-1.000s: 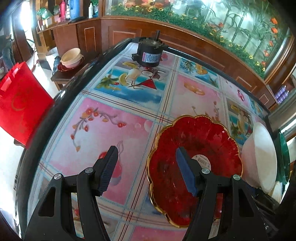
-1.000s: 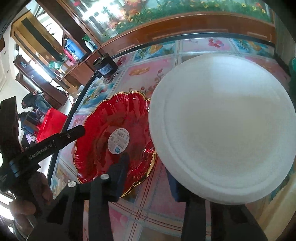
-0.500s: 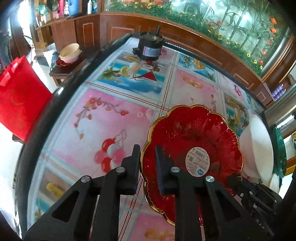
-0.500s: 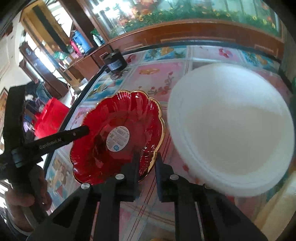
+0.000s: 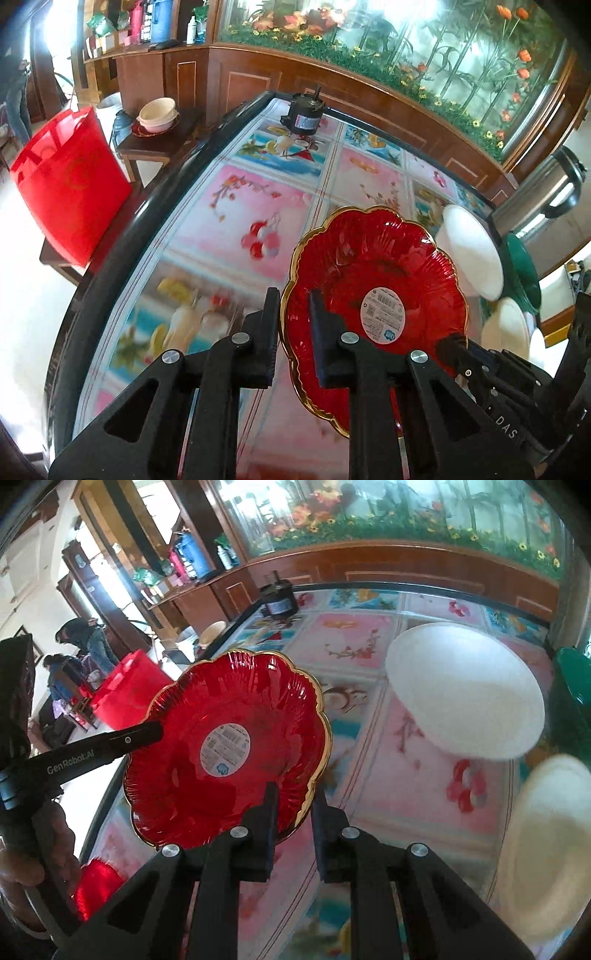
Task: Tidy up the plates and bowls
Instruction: 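Lift the sticker plate with the left tool and carry it over the red stack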
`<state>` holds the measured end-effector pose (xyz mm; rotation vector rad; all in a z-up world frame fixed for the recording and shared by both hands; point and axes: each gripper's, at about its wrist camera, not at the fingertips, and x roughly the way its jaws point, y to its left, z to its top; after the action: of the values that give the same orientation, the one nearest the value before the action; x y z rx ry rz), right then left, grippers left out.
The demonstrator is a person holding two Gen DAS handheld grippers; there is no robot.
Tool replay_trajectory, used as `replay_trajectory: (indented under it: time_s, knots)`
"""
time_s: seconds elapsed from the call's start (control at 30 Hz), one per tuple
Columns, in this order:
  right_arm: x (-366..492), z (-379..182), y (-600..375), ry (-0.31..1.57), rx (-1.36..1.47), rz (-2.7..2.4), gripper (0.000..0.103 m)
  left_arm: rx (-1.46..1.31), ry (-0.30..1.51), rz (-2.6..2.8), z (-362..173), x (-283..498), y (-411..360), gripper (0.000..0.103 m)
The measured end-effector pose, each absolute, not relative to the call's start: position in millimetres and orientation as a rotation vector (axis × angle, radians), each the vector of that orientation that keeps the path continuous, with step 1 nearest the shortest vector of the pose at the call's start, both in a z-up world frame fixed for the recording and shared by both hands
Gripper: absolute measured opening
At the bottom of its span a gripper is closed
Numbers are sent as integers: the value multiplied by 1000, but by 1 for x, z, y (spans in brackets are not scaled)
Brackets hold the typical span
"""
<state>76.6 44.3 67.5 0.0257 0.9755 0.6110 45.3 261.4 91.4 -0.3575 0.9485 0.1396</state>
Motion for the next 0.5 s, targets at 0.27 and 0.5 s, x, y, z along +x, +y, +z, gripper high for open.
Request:
replay_trajectory:
  time_s: [0.27,0.5]
  knots:
    - [17,81,47,940,-7,664,18,-396,927,158,95,-22,265,15]
    - [-25,84,55,920,-37,718,18,-413,893,183,101,-84,268,15]
